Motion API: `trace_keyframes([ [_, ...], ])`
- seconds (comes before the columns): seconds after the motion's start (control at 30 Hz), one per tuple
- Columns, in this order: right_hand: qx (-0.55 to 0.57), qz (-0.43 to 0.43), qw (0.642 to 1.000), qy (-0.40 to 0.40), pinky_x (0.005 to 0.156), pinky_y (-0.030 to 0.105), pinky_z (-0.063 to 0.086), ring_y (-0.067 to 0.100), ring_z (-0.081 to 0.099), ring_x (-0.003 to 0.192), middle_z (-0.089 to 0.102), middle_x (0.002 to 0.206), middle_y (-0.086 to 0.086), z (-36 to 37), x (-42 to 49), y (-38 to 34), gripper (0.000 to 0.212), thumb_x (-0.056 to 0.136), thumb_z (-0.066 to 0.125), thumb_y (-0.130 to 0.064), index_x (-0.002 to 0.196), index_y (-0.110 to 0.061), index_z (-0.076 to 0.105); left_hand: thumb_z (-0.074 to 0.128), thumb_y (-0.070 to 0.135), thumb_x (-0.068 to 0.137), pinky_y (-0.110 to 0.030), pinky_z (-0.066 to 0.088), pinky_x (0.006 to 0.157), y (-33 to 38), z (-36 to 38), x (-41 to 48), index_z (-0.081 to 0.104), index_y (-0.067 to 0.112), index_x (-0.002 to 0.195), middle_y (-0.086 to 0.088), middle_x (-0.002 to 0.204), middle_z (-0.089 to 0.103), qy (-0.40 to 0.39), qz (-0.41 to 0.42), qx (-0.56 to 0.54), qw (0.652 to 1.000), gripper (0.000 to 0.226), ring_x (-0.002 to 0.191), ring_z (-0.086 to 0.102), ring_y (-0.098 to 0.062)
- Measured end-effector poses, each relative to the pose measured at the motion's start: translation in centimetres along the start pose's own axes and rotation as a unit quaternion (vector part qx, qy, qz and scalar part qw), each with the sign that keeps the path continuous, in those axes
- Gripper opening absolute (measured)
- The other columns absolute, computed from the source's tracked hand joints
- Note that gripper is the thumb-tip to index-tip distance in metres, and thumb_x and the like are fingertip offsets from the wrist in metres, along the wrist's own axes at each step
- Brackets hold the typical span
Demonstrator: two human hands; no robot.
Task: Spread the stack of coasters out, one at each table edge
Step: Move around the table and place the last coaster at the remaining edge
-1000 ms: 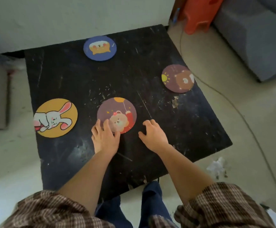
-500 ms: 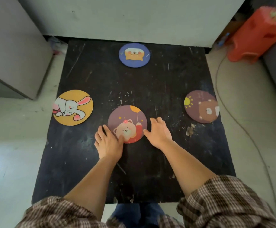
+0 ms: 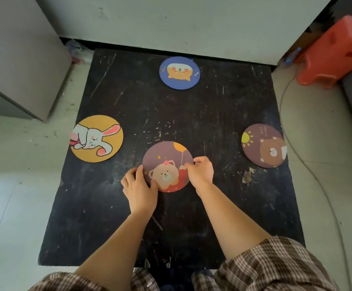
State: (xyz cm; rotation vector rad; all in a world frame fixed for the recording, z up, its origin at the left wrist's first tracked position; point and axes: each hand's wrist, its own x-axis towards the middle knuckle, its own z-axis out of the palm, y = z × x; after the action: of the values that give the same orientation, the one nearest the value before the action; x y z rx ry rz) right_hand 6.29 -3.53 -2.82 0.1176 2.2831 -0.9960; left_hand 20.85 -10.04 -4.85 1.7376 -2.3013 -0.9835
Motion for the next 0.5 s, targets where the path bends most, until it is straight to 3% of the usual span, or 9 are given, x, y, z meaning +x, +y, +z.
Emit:
trace_keyframes([
  [0.07,0.009,0.01,1.0,-0.001,0.054,0.025,0.039,0.016,0.053,0.081,0.062,0.109,0.006,-0.4,0.2,0.0,0.025,0.08,0.067,-0.013,0.099,-0.019,0.052,0.056,0.021,0.089,-0.047,0.037,0.1,0.0,-0.1,-0.1,0.04,0.02,0.137,-0.009,0.128,0.051,0.004,-0.011,-0.056,0.998,0.051,0.122,0.035,-0.028],
  [0.17,0.005,0.004,1.0,-0.013,0.061,0.026,0.041,0.016,0.055,0.084,0.065,0.108,0.005,-1.0,-0.1,0.4,0.035,0.08,0.067,-0.011,0.113,-0.015,0.057,0.054,0.018,0.09,-0.037,0.048,0.083,0.1,-0.4,-0.3,0.043,0.025,0.133,-0.003,0.114,0.058,0.006,-0.027,-0.13,0.991,0.045,0.1,0.053,-0.021],
  [0.23,0.005,-0.005,1.0,-0.026,0.059,0.023,0.041,0.014,0.056,0.082,0.067,0.103,0.004,-1.7,-0.6,1.1,0.033,0.08,0.068,-0.011,0.112,-0.014,0.063,0.055,0.015,0.089,-0.03,0.046,0.075,0.2,-0.6,-0.9,0.043,0.026,0.134,0.0,0.108,0.06,0.003,-0.038,-0.148,0.988,0.047,0.085,0.057,-0.014],
  [0.33,0.024,-0.005,0.999,-0.046,0.061,0.025,0.048,0.017,0.061,0.081,0.067,0.091,0.003,-3.1,-1.5,2.4,0.025,0.076,0.071,-0.01,0.1,-0.014,0.067,0.057,0.016,0.089,-0.027,0.045,0.074,0.1,-0.8,-2.3,0.044,0.023,0.136,0.004,0.098,0.062,0.01,-0.049,-0.164,0.985,0.049,0.079,0.058,-0.009],
  [0.4,0.038,0.001,0.998,-0.056,0.071,0.034,0.055,0.02,0.064,0.078,0.069,0.085,0.007,-4.1,-2.3,3.6,0.016,0.074,0.072,-0.01,0.089,-0.014,0.066,0.061,0.016,0.086,-0.026,0.047,0.073,-0.1,-1.2,-3.5,0.056,0.021,0.124,0.009,0.086,0.064,0.023,-0.039,-0.175,0.984,0.038,0.076,0.06,-0.007],
  [0.5,0.049,0.005,0.996,-0.071,0.065,0.031,0.053,0.015,0.061,0.063,0.067,0.071,0.006,-5.7,-3.7,5.4,0.009,0.074,0.073,-0.009,0.077,-0.014,0.066,0.067,0.018,0.081,-0.024,0.046,0.065,-0.6,-1.5,-5.5,0.072,0.022,0.094,0.019,0.069,0.061,0.037,-0.021,-0.183,0.982,0.014,0.073,0.064,-0.009],
])
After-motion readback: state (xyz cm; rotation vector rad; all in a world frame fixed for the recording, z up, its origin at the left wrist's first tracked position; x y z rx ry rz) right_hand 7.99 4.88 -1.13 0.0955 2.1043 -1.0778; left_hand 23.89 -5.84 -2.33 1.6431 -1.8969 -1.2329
